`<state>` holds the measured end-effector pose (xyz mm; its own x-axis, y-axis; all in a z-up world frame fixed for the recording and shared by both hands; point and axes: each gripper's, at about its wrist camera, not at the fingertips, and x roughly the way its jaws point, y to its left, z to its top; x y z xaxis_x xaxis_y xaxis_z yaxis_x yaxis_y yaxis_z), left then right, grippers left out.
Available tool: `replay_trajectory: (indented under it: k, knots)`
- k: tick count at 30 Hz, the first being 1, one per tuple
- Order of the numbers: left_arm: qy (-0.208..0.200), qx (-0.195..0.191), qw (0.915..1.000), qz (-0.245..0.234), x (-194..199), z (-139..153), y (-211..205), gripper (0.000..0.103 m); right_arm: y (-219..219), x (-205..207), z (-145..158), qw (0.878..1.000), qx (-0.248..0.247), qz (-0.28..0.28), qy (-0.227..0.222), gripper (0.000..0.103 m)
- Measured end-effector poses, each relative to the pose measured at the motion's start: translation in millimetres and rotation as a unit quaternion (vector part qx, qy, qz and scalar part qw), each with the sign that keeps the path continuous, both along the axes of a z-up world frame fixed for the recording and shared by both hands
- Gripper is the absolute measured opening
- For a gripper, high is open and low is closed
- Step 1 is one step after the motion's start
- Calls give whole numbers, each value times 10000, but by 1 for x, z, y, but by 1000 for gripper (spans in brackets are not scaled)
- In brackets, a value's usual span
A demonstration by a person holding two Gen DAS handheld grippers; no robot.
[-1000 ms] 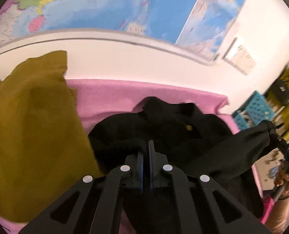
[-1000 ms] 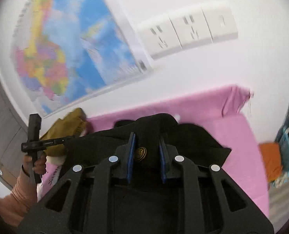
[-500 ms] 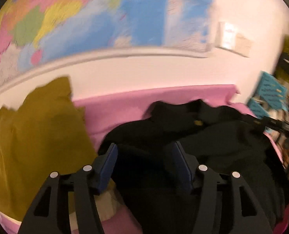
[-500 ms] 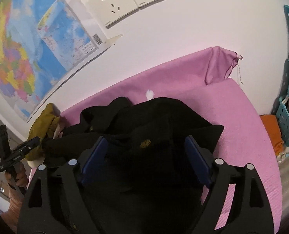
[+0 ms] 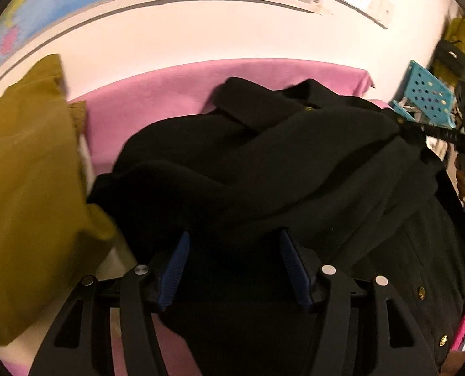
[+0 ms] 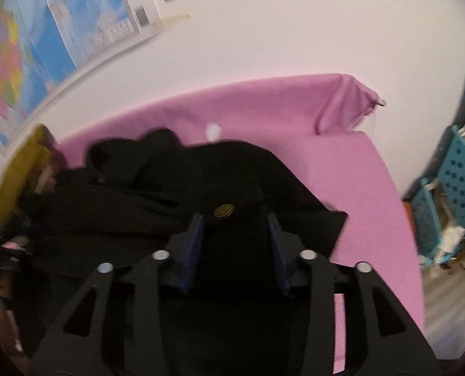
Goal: Fold large clothes
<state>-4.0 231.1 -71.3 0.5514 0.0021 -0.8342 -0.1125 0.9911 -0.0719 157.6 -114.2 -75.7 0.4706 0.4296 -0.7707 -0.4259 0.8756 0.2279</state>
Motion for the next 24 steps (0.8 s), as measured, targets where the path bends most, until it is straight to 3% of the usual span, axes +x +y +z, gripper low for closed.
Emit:
replay_trajectory:
  k: [4,6,10,14,16,18,20,24]
  knots:
    - [-243,181,9995,-27,-24,15,-4,62,-17,-26,29,9975,321,-138,-612,55]
    - [-388,117,9991,-138,-35,21,-10,65,-16,-45,46,9950,468,107,-876,57]
    - [-471,92,9984,-291,-49,21,-23,71,19,-64,38,9918,158,1032,-732,58]
    - [-327,38,9993,-168,-53,4,-28,71,39,-45,-4,9945,-63,1044,-27,57]
    - [-314,3,9995,-74,-61,0,-27,71,40,-39,-12,9959,-175,882,31,57]
    - [-378,-62,9993,5,-70,0,-24,73,32,-43,3,9966,66,822,-34,59]
    - [-454,-264,9986,20,-87,4,-20,78,19,-56,25,9953,346,869,-256,70]
    - [-419,-478,9979,113,-114,2,-16,78,-23,-89,51,9924,666,931,-452,79]
